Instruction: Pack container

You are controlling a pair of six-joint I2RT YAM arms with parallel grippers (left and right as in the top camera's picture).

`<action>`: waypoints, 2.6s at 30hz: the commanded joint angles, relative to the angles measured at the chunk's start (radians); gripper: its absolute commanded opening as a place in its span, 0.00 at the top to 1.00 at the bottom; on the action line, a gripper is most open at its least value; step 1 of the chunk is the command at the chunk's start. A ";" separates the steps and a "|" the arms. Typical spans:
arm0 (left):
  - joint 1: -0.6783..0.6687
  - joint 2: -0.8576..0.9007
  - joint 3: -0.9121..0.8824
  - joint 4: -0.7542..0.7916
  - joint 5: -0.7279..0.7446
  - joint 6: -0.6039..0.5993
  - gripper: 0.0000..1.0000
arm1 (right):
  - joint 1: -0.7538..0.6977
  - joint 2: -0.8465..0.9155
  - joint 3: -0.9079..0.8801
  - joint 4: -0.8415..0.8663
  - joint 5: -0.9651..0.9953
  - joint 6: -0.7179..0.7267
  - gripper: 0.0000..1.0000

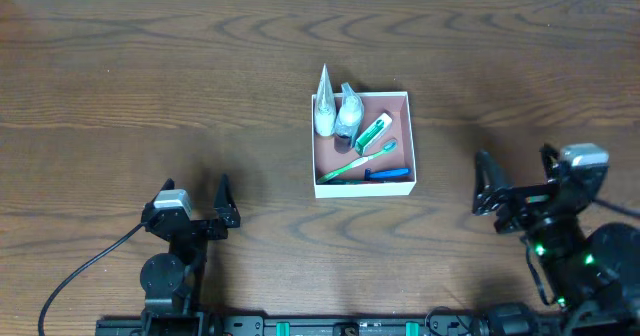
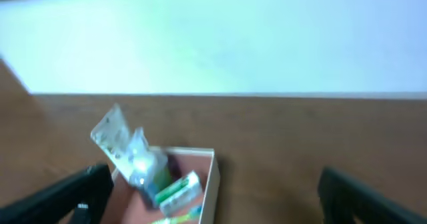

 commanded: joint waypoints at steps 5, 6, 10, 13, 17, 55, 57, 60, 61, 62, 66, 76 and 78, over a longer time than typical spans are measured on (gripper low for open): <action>0.005 -0.005 -0.014 -0.040 -0.022 0.002 0.02 | -0.031 -0.164 -0.255 0.302 -0.129 -0.167 0.01; 0.005 -0.005 -0.014 -0.040 -0.022 0.002 0.02 | -0.035 -0.187 -0.289 0.341 -0.138 -0.167 0.01; 0.005 -0.005 -0.014 -0.040 -0.022 0.002 0.02 | -0.039 -0.275 -0.417 0.467 -0.152 -0.176 0.01; 0.005 -0.005 -0.014 -0.040 -0.022 0.002 0.02 | -0.039 -0.326 -0.488 0.507 -0.151 -0.224 0.01; 0.005 -0.005 -0.014 -0.040 -0.022 0.002 0.02 | -0.047 -0.391 -0.558 0.506 -0.152 -0.254 0.01; 0.005 -0.005 -0.014 -0.040 -0.022 0.002 0.02 | -0.102 -0.449 -0.781 0.427 -0.031 -0.211 0.01; 0.005 -0.005 -0.014 -0.040 -0.022 0.002 0.02 | -0.102 -0.448 -0.781 0.429 -0.031 -0.211 0.01; 0.005 -0.005 -0.014 -0.040 -0.022 0.002 0.02 | -0.102 -0.448 -0.781 0.430 -0.031 -0.211 0.01; 0.005 -0.005 -0.014 -0.040 -0.022 0.002 0.02 | -0.102 -0.448 -0.781 0.429 -0.031 -0.211 0.01; 0.005 -0.005 -0.014 -0.040 -0.022 0.002 0.02 | -0.102 -0.448 -0.781 0.429 -0.031 -0.211 0.01; 0.005 -0.005 -0.014 -0.040 -0.022 0.002 0.02 | -0.102 -0.448 -0.781 0.429 -0.031 -0.211 0.01; 0.005 -0.005 -0.014 -0.040 -0.022 0.002 0.02 | -0.102 -0.448 -0.781 0.429 -0.031 -0.211 0.01; 0.005 -0.005 -0.014 -0.040 -0.022 0.002 0.02 | -0.102 -0.448 -0.781 0.429 -0.031 -0.211 0.01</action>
